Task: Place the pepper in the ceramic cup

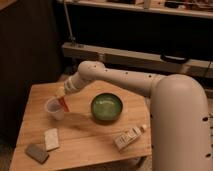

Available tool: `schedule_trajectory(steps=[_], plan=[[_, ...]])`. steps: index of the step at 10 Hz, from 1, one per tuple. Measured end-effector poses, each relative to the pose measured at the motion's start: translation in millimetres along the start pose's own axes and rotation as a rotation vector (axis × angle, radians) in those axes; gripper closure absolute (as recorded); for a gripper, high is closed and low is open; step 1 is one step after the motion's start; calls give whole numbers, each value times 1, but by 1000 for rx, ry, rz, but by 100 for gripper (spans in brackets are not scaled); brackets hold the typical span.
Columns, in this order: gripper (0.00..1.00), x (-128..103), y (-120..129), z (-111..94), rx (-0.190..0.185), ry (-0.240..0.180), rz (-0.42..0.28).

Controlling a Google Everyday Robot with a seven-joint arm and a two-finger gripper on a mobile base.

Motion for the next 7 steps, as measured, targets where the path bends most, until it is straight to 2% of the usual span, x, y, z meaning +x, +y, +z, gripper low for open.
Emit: schedule_trajectory(steps=[2,7], plan=[[100,-13,8,-1,-16,-9,-17],[100,-27,16,2,-38,-21,-41]])
